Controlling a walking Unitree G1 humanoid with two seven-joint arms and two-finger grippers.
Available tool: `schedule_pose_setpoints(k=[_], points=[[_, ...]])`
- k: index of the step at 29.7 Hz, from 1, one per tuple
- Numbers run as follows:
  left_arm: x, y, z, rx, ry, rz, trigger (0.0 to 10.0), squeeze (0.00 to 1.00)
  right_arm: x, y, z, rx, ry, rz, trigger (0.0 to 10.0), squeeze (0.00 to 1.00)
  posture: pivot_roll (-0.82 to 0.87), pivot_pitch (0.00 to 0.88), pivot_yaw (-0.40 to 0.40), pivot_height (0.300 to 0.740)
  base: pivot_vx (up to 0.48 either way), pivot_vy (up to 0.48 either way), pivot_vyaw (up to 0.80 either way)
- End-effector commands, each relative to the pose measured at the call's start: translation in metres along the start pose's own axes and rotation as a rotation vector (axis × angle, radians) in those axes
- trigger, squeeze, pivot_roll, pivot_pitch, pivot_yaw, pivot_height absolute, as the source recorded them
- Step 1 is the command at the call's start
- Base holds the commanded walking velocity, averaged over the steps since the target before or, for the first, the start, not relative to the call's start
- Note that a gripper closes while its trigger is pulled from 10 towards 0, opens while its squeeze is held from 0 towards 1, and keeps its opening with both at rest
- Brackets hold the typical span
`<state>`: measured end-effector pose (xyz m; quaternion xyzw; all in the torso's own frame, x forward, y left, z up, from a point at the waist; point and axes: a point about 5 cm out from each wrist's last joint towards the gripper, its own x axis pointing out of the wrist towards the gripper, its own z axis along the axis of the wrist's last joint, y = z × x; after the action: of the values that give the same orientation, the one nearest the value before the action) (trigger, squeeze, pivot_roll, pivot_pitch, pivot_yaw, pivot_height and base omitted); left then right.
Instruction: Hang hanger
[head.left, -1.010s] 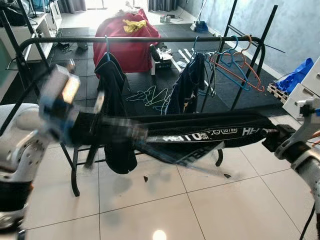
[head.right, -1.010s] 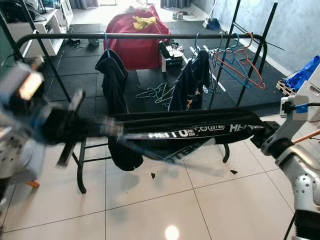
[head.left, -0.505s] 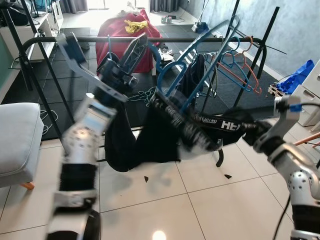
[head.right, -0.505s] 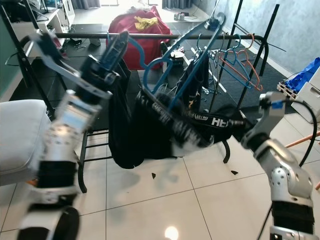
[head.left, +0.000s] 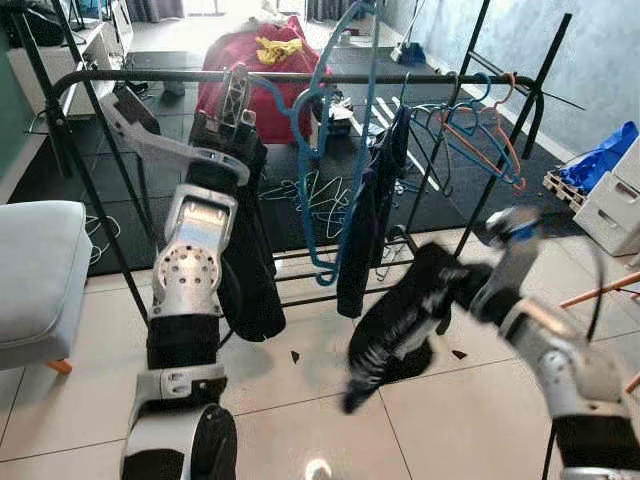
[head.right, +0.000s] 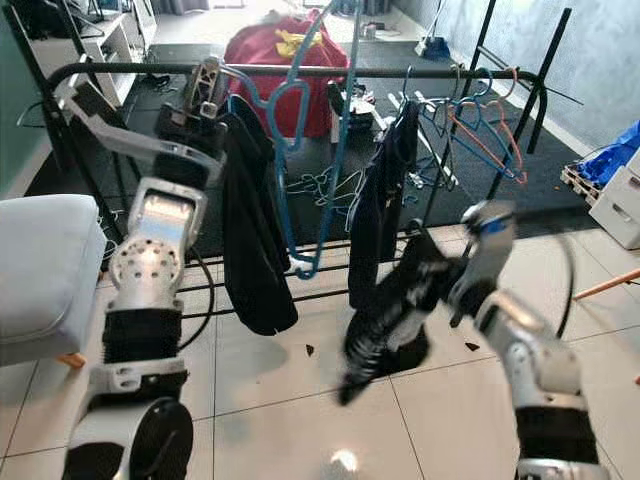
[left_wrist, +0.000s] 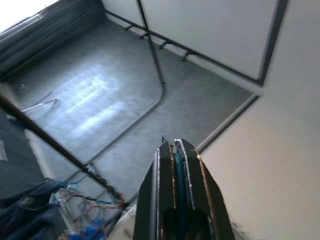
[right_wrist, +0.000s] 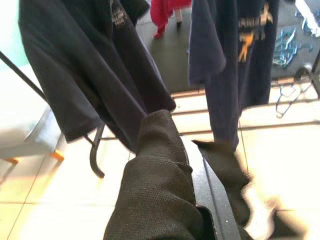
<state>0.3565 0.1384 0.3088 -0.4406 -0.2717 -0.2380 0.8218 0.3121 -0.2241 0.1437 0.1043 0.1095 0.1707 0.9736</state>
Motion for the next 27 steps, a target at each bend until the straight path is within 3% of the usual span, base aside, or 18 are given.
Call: schedule_pose_setpoints(k=[1, 2, 3, 5, 6, 7, 8, 10, 11, 12, 15, 16, 17, 18, 20, 21, 24, 27], points=[[-0.004, 0.007, -0.002, 0.125, 0.046, 0.012, 10.0, 0.0, -0.001, 0.0, -0.006, 0.006, 0.009, 0.005, 3.0, 0.0, -0.06, 0.104, -0.035, 0.74, 0.0, 0.0, 0.0], [-0.016, 0.02, -0.009, 0.424, 0.159, 0.019, 10.0, 0.0, -0.006, -0.008, -0.021, 0.025, 0.039, -0.046, 10.0, 0.0, -0.06, 0.103, -0.036, 0.74, 0.0, 0.0, 0.0], [-0.016, 0.02, -0.009, 0.424, 0.159, 0.019, 10.0, 0.0, -0.006, -0.008, -0.021, 0.025, 0.039, -0.046, 10.0, 0.0, -0.06, 0.103, -0.036, 0.74, 0.0, 0.0, 0.0], [-0.043, 0.047, -0.017, 0.741, 0.326, 0.054, 10.0, 0.0, -0.017, -0.022, -0.044, 0.036, 0.078, -0.139, 10.0, 0.0, -0.06, 0.105, -0.035, 0.74, 0.0, 0.0, 0.0], [-0.043, 0.047, -0.017, 0.741, 0.326, 0.054, 10.0, 0.0, -0.017, -0.022, -0.044, 0.036, 0.078, -0.139, 10.0, 0.0, -0.06, 0.105, -0.035, 0.74, 0.0, 0.0, 0.0], [-0.066, 0.069, -0.016, 0.858, 0.411, 0.141, 10.0, 0.0, -0.026, -0.027, -0.055, 0.034, 0.086, -0.181, 10.0, 0.0, -0.05, 0.106, -0.036, 0.74, 0.0, 0.0, 0.8], [-0.066, 0.069, -0.016, 0.858, 0.411, 0.141, 10.0, 0.0, -0.026, -0.027, -0.055, 0.034, 0.086, -0.181, 10.0, 0.0, -0.05, 0.106, -0.036, 0.74, 0.0, 0.0, 0.8], [-0.107, 0.098, -0.014, 1.048, 0.538, 0.255, 10.0, 0.0, -0.039, -0.029, -0.071, 0.047, 0.075, -0.222, 10.0, 0.0, -0.03, 0.107, -0.034, 0.74, 0.0, 0.0, 0.79], [-0.107, 0.098, -0.014, 1.048, 0.538, 0.255, 10.0, 0.0, -0.039, -0.029, -0.071, 0.047, 0.075, -0.222, 10.0, 0.0, -0.03, 0.107, -0.034, 0.74, 0.0, 0.0, 0.79], [-0.137, 0.111, -0.016, 1.106, 0.611, 0.309, 10.0, 0.0, -0.046, -0.027, -0.08, 0.055, 0.07, -0.241, 10.0, 0.0, -0.04, 0.105, -0.031, 0.74, 0.0, 0.0, 0.74], [-0.159, 0.118, -0.017, 1.133, 0.662, 0.348, 10.0, 0.0, -0.051, -0.025, -0.087, 0.062, 0.067, -0.255, 10.0, 0.0, -0.03, 0.101, -0.026, 0.74, 0.0, 0.0, 0.74], [-0.187, 0.124, -0.019, 1.143, 0.721, 0.412, 10.0, 0.0, -0.057, -0.023, -0.095, 0.063, 0.067, -0.277, 10.0, 0.0, -0.03, 0.1, -0.023, 0.74, 0.0, 0.0, 0.74], [-0.187, 0.124, -0.019, 1.143, 0.721, 0.412, 10.0, 0.0, -0.057, -0.023, -0.095, 0.063, 0.067, -0.277, 10.0, 0.0, -0.03, 0.1, -0.023, 0.74, 0.0, 0.0, 0.74], [-0.209, 0.128, -0.02, 1.139, 0.763, 0.47, 10.0, 0.0, -0.063, -0.021, -0.101, 0.057, 0.072, -0.298, 10.0, 0.0, -0.03, 0.097, -0.023, 0.74, 0.0, 0.0, 0.73], [-0.25, 0.135, -0.028, 1.055, 0.838, 0.566, 10.0, 0.0, -0.076, -0.022, -0.121, 0.03, 0.103, -0.357, 10.0, 0.0, -0.02, 0.081, -0.027, 0.74, 0.0, 0.0, 0.73], [-0.25, 0.135, -0.028, 1.055, 0.838, 0.566, 10.0, 0.0, -0.076, -0.022, -0.121, 0.03, 0.103, -0.357, 10.0, 0.0, -0.02, 0.081, -0.027, 0.74, 0.0, 0.0, 0.73], [-0.296, 0.138, -0.042, 0.926, 0.919, 0.644, 10.0, 0.0, -0.1, -0.027, -0.151, 0.036, 0.146, -0.433, 10.0, 0.0, -0.02, 0.073, -0.03, 0.74, 0.0, 0.0, 0.73], [-0.315, 0.137, -0.045, 0.898, 0.949, 0.67, 10.0, 0.0, -0.111, -0.028, -0.161, 0.049, 0.16, -0.456, 10.0, 0.0, -0.02, 0.069, -0.032, 0.74, 0.0, 0.0, 0.73]])
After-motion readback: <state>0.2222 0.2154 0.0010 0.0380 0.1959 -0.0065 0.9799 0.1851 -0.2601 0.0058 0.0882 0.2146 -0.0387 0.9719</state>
